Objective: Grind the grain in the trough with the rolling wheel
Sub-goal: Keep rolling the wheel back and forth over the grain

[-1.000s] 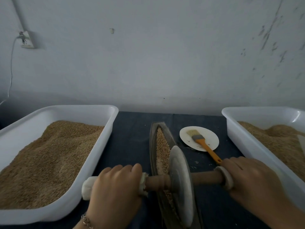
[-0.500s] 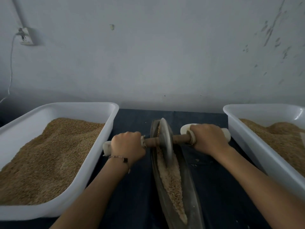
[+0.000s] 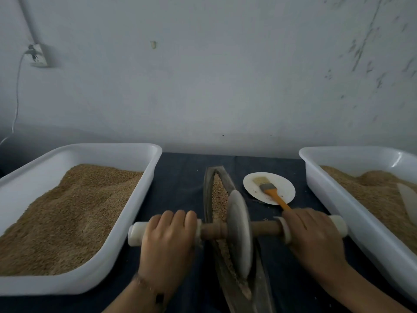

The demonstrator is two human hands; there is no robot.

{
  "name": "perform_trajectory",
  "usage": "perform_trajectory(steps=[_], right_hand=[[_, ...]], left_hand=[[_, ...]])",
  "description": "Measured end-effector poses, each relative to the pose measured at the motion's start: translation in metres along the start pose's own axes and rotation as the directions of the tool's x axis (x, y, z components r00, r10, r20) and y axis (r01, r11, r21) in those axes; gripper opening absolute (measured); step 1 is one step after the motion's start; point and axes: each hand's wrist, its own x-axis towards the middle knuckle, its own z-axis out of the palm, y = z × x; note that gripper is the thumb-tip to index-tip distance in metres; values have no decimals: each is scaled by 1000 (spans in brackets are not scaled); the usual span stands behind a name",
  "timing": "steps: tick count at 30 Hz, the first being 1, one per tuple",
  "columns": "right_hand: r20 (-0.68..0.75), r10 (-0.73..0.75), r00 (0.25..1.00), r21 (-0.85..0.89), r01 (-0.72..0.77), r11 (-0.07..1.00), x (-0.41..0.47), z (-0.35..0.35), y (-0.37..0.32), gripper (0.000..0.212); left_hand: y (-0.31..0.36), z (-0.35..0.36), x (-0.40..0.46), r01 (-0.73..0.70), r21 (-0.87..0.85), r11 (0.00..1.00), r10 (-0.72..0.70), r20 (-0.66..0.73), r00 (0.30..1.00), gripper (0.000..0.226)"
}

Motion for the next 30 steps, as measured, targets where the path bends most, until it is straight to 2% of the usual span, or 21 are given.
perform_trajectory(steps=[3, 6, 9, 11, 14, 16, 18, 19, 20, 21, 23, 24, 25, 26, 28, 29, 30], right_hand=[[26, -18, 1000, 6, 17, 1000, -11, -14, 4, 34], [66, -37, 997, 6, 36, 999, -5, -14, 5, 33], [137, -51, 989, 2, 51, 999, 16, -3, 7, 35], [332, 0, 943, -44, 15, 999, 40, 6, 10, 34], [664, 131, 736, -82, -103, 991, 84, 21, 17, 15], [822, 142, 552, -65, -158, 985, 111, 31, 22, 19], [924, 138, 358, -48, -248, 967, 129, 38, 26, 22], [952, 128, 279, -48, -278, 959, 134, 41, 27, 22], [966, 121, 227, -52, -288, 956, 137, 43, 28, 22], [969, 119, 215, -54, -288, 956, 139, 43, 28, 22], [945, 141, 294, -57, -276, 960, 136, 42, 26, 22], [914, 166, 369, -71, -259, 963, 130, 40, 24, 21], [864, 191, 465, -89, -233, 968, 121, 35, 20, 19], [785, 205, 585, -102, -204, 974, 109, 29, 15, 17], [537, 168, 827, -106, -131, 986, 77, 16, 2, 20], [412, 132, 901, -98, -100, 990, 61, 8, -4, 28], [292, 90, 952, -59, -76, 995, 47, -1, -8, 36]], left_hand=[[6, -16, -8, -35, 39, 999, 36, -32, 999, 26], [3, -14, -6, -40, 20, 999, 39, 29, 999, 34], [-5, -5, 8, 18, -53, 998, -6, 228, 974, 40], [-13, 4, 27, 82, 48, 996, -94, 388, 917, 29], [-30, 27, 60, 239, -6, 971, -180, 639, 748, 18], [-42, 39, 87, 359, -72, 930, -160, 802, 575, 8], [-48, 46, 107, 456, -109, 883, -85, 919, 385, 4], [-50, 48, 113, 474, -113, 873, -49, 948, 315, 5], [-52, 48, 118, 476, -109, 873, -26, 963, 268, 7], [-53, 48, 120, 472, -104, 875, -15, 970, 241, 8], [-53, 49, 121, 468, -101, 878, -18, 970, 244, 5], [-52, 48, 117, 473, -102, 875, -34, 962, 272, 4], [-49, 46, 110, 462, -103, 881, -63, 942, 330, 4], [-45, 43, 99, 423, -94, 901, -106, 899, 425, 4], [-32, 32, 69, 308, -43, 950, -195, 690, 697, 13], [-24, 24, 52, 252, -15, 968, -201, 556, 807, 17], [-16, 13, 35, 209, 8, 978, -190, 453, 871, 22]])
